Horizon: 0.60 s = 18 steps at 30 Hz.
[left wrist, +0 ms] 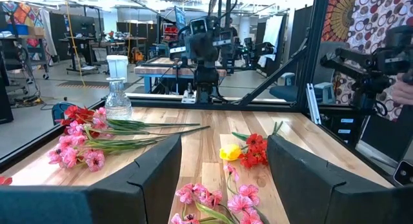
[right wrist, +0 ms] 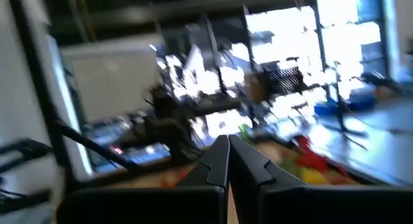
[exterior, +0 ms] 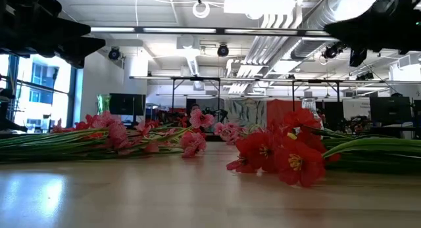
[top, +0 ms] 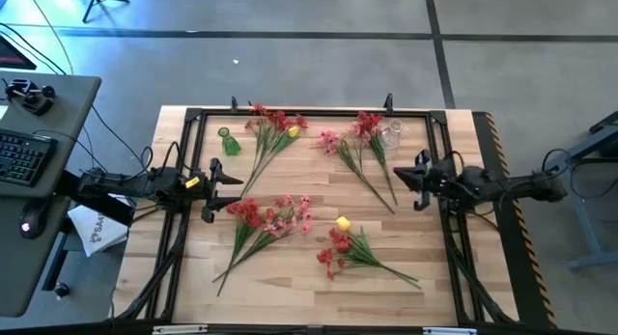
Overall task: Sort flowers into vase by color
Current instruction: Put the right pink flowers into the transparent vase
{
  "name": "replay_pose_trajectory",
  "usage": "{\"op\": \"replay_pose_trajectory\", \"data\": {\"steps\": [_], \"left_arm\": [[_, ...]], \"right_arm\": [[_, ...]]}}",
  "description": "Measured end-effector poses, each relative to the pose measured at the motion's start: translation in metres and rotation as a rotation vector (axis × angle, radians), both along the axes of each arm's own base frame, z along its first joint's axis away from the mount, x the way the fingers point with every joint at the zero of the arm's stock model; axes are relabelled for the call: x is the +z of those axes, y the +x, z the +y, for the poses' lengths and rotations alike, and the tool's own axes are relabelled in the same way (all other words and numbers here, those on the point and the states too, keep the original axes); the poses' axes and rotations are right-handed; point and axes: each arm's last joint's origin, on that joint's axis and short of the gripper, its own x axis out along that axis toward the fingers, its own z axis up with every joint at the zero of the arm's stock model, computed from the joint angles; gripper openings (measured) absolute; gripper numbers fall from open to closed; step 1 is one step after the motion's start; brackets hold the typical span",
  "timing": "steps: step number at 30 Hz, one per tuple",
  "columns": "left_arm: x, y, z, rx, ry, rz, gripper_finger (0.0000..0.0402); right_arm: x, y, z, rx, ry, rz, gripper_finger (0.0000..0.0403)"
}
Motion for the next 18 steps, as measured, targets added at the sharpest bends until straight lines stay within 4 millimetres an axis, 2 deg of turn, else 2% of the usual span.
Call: {"op": "replay_pose_trajectory", "data": {"steps": [4, 10, 14, 18], "left_arm": [[0.0, 0.0, 0.0, -0.001, -0.023, 0.0, 0.0215], [0.0, 0.0, 0.0, -0.009, -0.209, -0.004, 0.0215], [0.001, 0.0, 0.0, -0.013, -0.312, -0.01, 0.0215], [0.003, 0.0, 0.0, -0.015, -0.321, -0.038, 0.0215]], "right_arm": [[0.002, 0.014, -0.005, -0.104, 0.052, 0.202, 0.0031], [0.0, 0.039, -0.016, -0.215, 0.225, 0.557, 0.0126], [-0.007, 0.06, -0.025, -0.224, 0.348, 0.758, 0.0181], [-0.021, 0.085, -0.036, -0.194, 0.434, 0.925, 0.021]]}}
